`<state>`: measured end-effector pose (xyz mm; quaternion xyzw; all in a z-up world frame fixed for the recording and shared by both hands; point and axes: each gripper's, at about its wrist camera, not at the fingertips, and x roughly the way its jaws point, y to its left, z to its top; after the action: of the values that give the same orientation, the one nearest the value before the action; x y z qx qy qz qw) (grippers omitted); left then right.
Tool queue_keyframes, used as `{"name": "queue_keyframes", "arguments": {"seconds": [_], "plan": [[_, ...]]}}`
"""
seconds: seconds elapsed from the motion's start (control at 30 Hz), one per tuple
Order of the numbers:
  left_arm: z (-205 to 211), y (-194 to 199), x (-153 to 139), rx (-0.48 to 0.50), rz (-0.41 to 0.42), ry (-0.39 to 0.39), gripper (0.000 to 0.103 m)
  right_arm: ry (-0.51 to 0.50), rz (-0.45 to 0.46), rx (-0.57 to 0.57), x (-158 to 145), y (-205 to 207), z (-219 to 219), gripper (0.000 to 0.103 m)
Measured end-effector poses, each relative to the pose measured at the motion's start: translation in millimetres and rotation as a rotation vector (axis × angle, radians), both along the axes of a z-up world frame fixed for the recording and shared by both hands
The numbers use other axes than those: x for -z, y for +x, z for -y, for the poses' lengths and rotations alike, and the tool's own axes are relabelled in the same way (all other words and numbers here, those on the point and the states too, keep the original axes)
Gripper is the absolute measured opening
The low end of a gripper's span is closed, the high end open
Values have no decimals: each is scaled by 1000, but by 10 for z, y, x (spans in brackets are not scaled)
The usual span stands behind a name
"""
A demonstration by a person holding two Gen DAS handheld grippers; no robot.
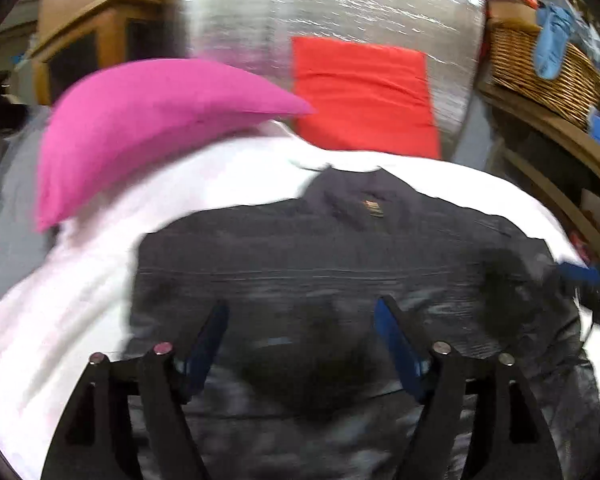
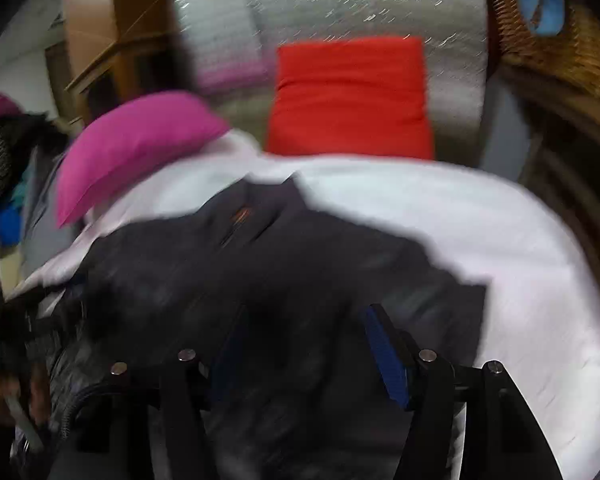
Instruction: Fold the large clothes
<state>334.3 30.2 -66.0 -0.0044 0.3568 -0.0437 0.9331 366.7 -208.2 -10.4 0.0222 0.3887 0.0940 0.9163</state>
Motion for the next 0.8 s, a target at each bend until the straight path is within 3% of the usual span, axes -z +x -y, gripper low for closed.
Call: {"name": "queue_keyframes", "arguments": {"seconds": [0.07, 0.13, 0.17, 0.3, 0.4, 0.47, 0.57, 0.8], "plan": [[-166, 71, 126, -43, -43, -20, 77, -16, -43, 4, 240, 8, -45, 65], [-319, 219, 423, -96, -157, 10, 78, -25, -83, 20, 451, 51, -20, 65], [-390, 221, 485, -87, -161, -21, 79, -33, -82, 20, 508, 48, -17, 65], [-456, 138, 307, -111, -143, -49, 79, -17, -86, 33, 328, 11, -30, 65], [-498, 16, 165, -127, -99, -52, 79, 1, -8, 52, 85, -99, -6, 65], [-542, 10, 238, -152, -104, -16, 79, 10, -30, 64, 158, -93, 10, 66], [-619, 77, 490, -138, -188, 6, 80, -28, -122, 48, 482, 23, 20, 67], [-635, 70, 500, -134, -153, 28, 80, 14, -20, 49, 60, 74, -15, 67]]}}
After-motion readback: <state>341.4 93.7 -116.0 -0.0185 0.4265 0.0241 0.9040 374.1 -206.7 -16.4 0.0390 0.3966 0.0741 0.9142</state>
